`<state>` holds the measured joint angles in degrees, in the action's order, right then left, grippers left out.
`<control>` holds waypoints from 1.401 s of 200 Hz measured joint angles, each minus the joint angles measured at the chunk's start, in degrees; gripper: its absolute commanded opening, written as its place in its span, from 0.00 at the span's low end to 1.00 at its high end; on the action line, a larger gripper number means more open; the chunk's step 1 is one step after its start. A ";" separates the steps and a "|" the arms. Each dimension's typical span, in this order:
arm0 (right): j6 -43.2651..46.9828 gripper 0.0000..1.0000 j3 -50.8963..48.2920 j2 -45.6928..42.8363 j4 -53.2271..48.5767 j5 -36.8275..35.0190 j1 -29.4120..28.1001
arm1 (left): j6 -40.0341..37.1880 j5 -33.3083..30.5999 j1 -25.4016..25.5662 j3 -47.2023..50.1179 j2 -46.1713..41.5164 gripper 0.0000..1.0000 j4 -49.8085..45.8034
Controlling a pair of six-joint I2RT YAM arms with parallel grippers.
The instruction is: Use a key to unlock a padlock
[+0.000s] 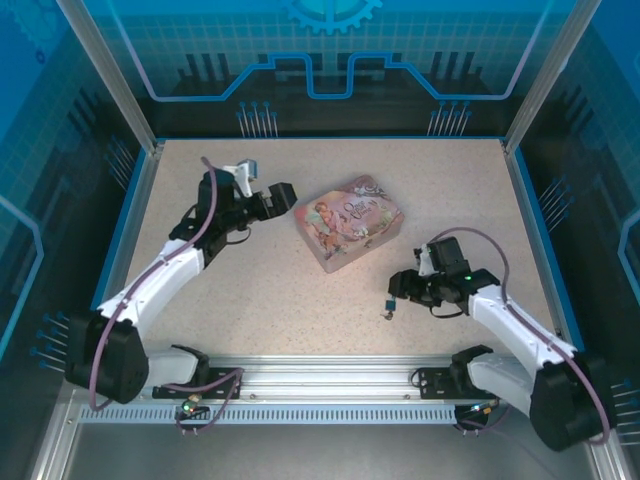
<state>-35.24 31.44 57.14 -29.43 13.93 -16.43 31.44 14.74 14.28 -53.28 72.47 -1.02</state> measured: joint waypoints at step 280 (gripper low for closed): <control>33.92 1.00 -8.04 28.92 71.52 -16.33 13.16 | -28.94 -16.11 -15.93 32.76 16.33 0.99 53.24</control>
<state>-1.32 23.40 86.06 42.09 -2.39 -3.27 2.50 -1.37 -1.65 -20.51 88.79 52.23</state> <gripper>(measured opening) 0.998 0.988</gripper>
